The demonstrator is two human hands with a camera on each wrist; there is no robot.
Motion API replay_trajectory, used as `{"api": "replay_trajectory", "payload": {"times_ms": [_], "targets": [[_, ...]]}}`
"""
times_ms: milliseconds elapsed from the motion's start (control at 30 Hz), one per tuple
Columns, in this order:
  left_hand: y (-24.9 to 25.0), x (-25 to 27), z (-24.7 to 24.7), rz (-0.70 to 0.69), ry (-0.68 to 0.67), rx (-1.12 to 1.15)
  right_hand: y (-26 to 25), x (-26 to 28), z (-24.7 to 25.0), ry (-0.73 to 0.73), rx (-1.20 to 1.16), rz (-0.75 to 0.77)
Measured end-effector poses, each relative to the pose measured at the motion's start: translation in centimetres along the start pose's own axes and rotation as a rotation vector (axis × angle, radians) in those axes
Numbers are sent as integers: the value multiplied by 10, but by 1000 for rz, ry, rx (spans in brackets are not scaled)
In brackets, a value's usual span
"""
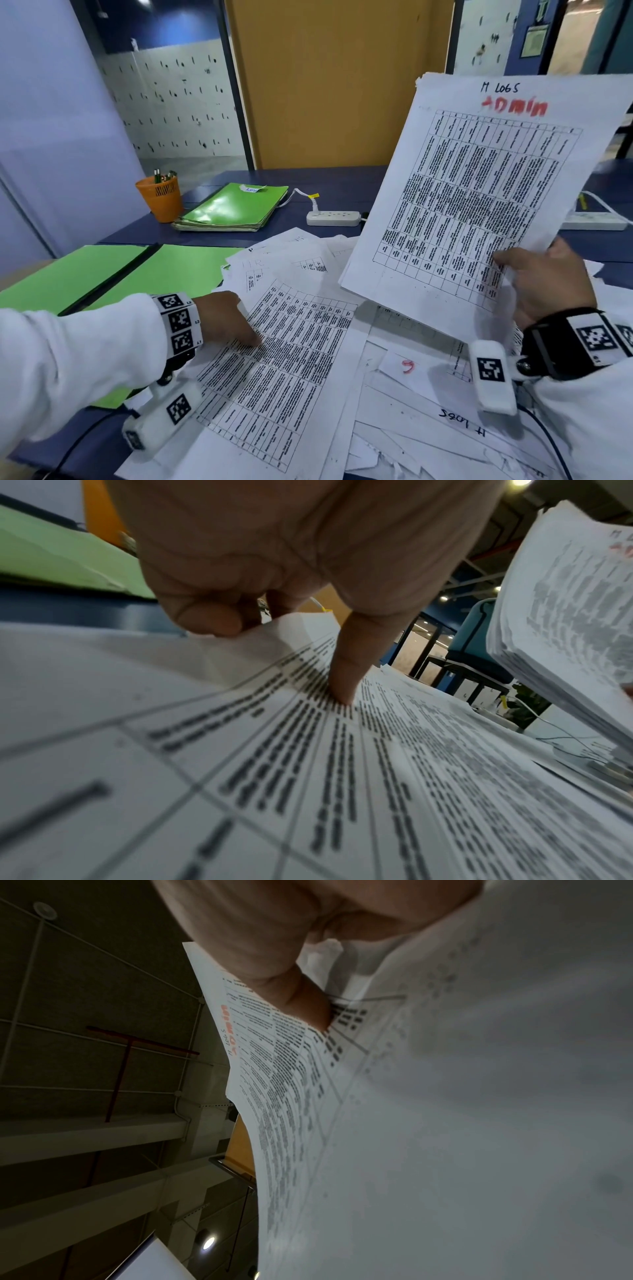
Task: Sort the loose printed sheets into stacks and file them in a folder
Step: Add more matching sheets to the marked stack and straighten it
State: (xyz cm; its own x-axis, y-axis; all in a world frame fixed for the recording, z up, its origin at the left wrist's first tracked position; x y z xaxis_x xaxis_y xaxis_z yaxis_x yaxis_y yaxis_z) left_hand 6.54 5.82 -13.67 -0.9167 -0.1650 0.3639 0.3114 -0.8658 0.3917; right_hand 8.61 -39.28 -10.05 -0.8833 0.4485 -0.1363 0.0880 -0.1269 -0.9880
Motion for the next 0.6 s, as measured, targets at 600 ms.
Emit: {"api": "replay_trajectory", "payload": {"times_ms": [600], "targets": [[37, 34, 97, -361, 479, 301, -4, 1, -2, -2, -43, 2]]}}
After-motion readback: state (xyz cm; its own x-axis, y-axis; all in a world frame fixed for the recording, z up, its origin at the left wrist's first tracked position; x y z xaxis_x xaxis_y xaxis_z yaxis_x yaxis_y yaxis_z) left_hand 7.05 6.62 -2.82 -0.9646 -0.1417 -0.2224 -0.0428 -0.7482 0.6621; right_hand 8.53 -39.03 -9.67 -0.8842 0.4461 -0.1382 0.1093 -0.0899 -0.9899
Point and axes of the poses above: each hand's wrist, its own x-axis away from the middle knuckle, its own z-axis out of the back of the hand, y = z × x, the point moved 7 cm from there along -x, towards the middle knuckle, and after that the axes turned 12 degrees about x, right-handed, at the moved point
